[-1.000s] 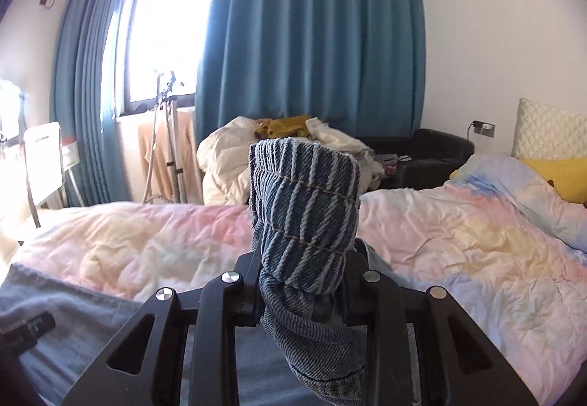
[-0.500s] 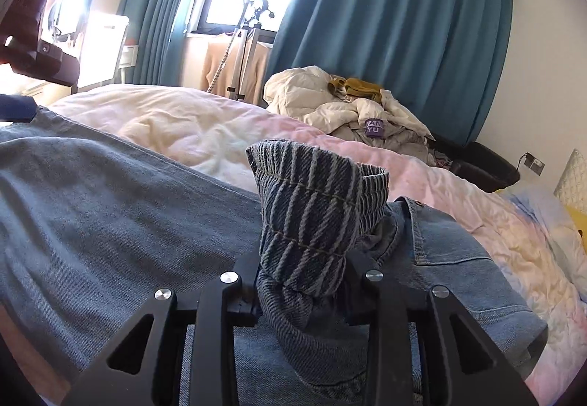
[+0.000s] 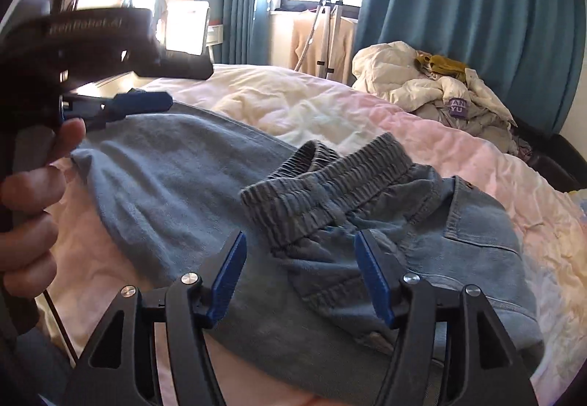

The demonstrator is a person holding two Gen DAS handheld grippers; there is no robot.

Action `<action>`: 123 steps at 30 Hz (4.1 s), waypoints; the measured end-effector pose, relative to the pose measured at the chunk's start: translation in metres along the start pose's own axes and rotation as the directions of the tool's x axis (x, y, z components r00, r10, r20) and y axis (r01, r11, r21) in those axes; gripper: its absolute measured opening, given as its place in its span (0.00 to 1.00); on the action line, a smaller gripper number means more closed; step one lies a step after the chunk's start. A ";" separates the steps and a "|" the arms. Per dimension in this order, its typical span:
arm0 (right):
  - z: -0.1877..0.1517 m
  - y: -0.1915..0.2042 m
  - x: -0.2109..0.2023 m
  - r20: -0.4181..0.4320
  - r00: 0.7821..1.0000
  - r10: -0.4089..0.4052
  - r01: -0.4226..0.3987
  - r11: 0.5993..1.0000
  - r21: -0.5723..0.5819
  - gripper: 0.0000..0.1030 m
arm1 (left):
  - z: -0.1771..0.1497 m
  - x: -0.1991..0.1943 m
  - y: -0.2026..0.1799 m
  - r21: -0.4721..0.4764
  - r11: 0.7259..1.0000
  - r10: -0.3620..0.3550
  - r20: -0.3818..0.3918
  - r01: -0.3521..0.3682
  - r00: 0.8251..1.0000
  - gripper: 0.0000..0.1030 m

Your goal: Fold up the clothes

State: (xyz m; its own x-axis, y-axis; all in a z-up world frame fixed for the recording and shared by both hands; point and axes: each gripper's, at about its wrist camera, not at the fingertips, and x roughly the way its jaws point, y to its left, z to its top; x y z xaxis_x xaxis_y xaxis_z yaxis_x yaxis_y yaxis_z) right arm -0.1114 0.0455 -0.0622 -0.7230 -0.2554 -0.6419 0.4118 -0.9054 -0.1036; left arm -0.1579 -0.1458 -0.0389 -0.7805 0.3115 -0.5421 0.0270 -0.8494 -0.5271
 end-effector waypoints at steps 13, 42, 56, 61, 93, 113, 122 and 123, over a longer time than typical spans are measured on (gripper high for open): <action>-0.034 -0.180 -0.044 -0.049 0.984 -0.171 0.172 0.843 0.510 0.61 | -0.038 0.054 -0.020 -0.016 0.998 -0.068 -0.230 0.066 0.971 0.58; -0.085 -0.212 -0.020 -0.109 0.993 0.043 0.047 0.708 0.705 0.69 | -0.048 0.038 -0.027 -0.157 0.986 -0.078 -0.096 0.063 0.992 0.18; -0.079 -0.168 0.002 -0.206 0.978 -0.017 0.121 0.854 0.506 0.71 | -0.072 0.035 0.008 -0.212 0.974 0.046 -0.180 -0.084 0.983 0.28; -0.082 -0.170 -0.001 -0.190 0.982 -0.017 0.115 0.845 0.522 0.71 | -0.069 0.021 0.010 -0.223 0.972 0.044 -0.160 -0.080 0.986 0.45; -0.084 -0.189 -0.015 -0.157 0.986 0.048 0.064 0.770 0.635 0.70 | -0.045 -0.089 0.215 -0.778 0.627 0.092 0.096 0.017 0.991 0.57; -0.087 -0.199 -0.017 -0.156 0.986 0.065 0.060 0.730 0.681 0.70 | 0.017 -0.077 0.160 -0.504 0.853 0.284 0.224 -0.139 0.932 0.12; -0.090 -0.212 -0.030 -0.131 0.987 0.098 0.032 0.665 0.746 0.70 | 0.074 -0.092 0.022 -0.272 0.957 0.192 0.332 -0.101 0.924 0.12; -0.091 -0.214 -0.032 -0.131 0.986 0.100 0.033 0.656 0.754 0.70 | 0.076 -0.092 0.005 -0.230 0.967 0.187 0.338 -0.112 0.922 0.12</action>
State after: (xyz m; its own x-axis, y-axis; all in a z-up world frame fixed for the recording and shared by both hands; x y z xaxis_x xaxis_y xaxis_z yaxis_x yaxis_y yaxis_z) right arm -0.1261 0.2786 -0.0883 -0.5992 -0.2982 -0.7430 -0.1719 -0.8584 0.4833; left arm -0.1337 -0.2107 0.0584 -0.9259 -0.0153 -0.3774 0.2569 -0.7580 -0.5995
